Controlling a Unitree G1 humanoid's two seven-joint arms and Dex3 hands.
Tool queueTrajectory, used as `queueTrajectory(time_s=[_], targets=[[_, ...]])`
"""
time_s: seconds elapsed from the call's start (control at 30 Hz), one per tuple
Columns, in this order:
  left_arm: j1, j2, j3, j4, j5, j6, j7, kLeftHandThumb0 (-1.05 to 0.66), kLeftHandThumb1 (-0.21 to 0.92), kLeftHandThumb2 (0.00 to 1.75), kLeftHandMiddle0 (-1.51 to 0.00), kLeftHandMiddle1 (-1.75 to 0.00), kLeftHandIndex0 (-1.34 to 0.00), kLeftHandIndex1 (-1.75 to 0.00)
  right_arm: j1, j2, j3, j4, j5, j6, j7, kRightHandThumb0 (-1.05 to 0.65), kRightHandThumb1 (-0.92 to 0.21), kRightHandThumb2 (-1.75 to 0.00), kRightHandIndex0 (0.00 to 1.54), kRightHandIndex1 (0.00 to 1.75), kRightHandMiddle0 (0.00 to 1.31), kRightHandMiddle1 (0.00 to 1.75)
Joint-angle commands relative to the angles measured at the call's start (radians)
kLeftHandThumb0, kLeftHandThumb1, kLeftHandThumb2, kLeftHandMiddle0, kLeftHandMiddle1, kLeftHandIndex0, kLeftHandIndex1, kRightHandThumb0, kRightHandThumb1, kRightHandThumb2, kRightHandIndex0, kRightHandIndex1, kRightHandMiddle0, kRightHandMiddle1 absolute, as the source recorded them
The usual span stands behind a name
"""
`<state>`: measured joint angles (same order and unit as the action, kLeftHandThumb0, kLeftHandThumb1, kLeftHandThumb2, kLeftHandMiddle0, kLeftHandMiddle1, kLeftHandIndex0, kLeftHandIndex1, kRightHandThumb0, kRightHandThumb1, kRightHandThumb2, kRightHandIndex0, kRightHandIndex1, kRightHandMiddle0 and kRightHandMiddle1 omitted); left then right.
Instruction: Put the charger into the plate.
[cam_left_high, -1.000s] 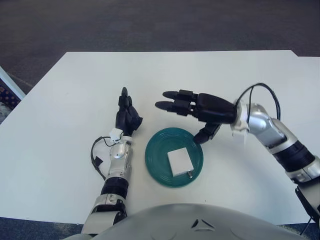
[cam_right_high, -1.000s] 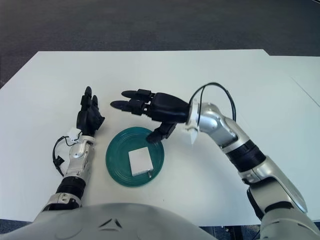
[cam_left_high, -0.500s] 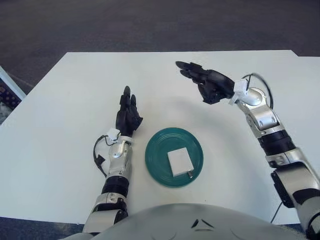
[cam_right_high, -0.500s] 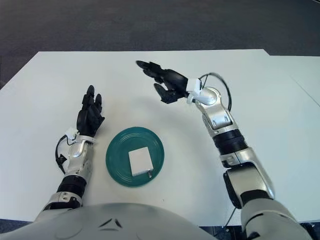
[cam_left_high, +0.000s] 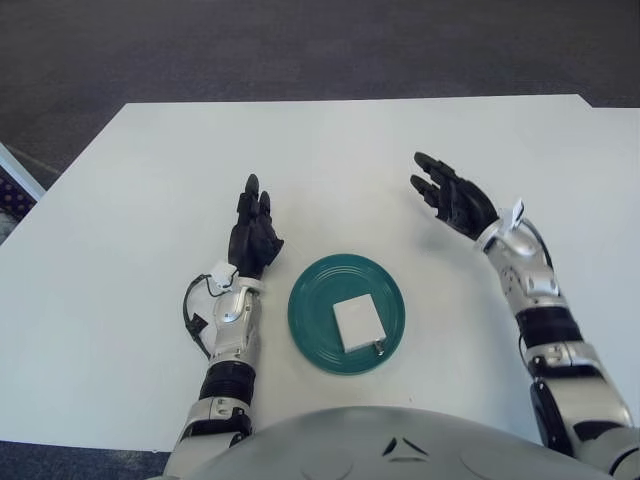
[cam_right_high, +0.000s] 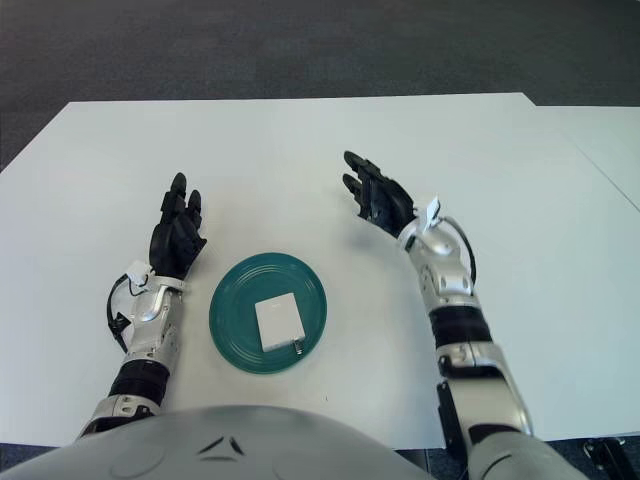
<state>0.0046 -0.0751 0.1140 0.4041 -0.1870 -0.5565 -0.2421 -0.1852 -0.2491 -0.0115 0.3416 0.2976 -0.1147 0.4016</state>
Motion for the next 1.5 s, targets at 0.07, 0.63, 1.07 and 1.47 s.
queueTrajectory(time_s=[0.07,0.63,1.07,1.47], targets=[[0.163,0.023,-0.005,-0.038,-0.015,0.105,-0.014,-1.05,0.92,0.98,0.00,0.00,0.00,-0.02,0.081,0.097,-0.028,-0.025,-0.038,-0.077,-0.104,-1.05,-0.92,-1.07,0.00,0.00,0.05,0.04],[0.240,0.021,-0.033,-0.188,-0.019,0.215,0.009,-1.05,0.92,0.97,0.00,0.00,0.00,0.00,0.117,0.162,-0.025,0.052,-0.078,-0.147,-0.093,-1.05,-0.92,-1.11,0.00,0.00,0.02,0.04],[0.247,-0.024,-0.018,-0.168,-0.048,0.175,0.030,-1.05,0.92,0.96,0.00,0.00,0.00,0.00,0.193,0.246,0.018,0.075,-0.176,-0.220,-0.192,-1.05,-0.92,-1.06,0.00,0.00,0.01,0.06],[0.206,-0.080,0.015,-0.046,-0.057,0.048,0.045,-1.05,0.92,0.89,0.00,0.00,-0.03,-0.01,0.195,0.284,0.018,0.107,-0.216,-0.249,-0.259,-1.02,-0.92,-1.03,0.00,0.00,0.00,0.08]])
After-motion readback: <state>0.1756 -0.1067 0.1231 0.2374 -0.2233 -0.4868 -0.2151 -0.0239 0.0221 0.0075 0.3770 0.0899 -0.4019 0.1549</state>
